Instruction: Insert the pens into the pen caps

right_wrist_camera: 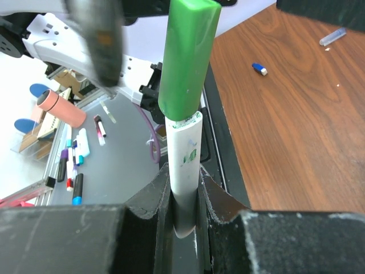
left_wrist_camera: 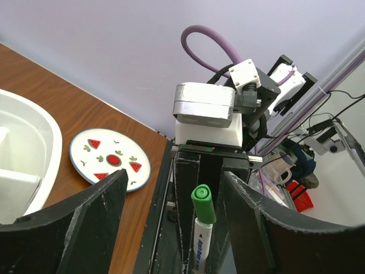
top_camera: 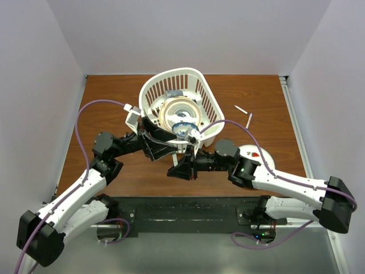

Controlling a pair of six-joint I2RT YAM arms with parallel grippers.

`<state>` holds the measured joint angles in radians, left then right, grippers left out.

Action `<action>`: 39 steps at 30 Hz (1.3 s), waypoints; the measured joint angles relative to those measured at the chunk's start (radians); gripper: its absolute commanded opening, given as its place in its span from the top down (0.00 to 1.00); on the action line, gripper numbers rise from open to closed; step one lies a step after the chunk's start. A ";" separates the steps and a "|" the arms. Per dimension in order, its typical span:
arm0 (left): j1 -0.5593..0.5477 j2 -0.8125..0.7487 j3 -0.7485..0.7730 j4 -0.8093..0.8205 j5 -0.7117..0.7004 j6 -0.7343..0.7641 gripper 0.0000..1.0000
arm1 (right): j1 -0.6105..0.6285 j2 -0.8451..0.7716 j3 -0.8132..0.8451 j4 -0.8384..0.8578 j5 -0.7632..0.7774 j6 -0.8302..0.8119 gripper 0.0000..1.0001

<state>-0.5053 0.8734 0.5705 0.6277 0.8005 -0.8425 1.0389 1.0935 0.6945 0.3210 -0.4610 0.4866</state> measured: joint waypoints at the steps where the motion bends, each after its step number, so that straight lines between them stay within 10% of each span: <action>1: 0.000 0.006 0.000 0.008 0.004 -0.008 0.37 | 0.001 -0.002 0.000 0.000 0.000 0.000 1.00; 24: -0.013 0.003 -0.093 0.188 0.047 -0.124 1.00 | 0.002 0.000 -0.011 -0.024 0.005 0.003 1.00; 39: -0.084 0.005 -0.160 0.183 -0.078 -0.135 1.00 | 0.011 -0.048 -0.002 -0.200 0.133 -0.099 1.00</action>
<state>-0.5896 0.8780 0.4103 0.8108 0.7227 -0.9775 1.0500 1.0458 0.6930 0.1215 -0.3283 0.3874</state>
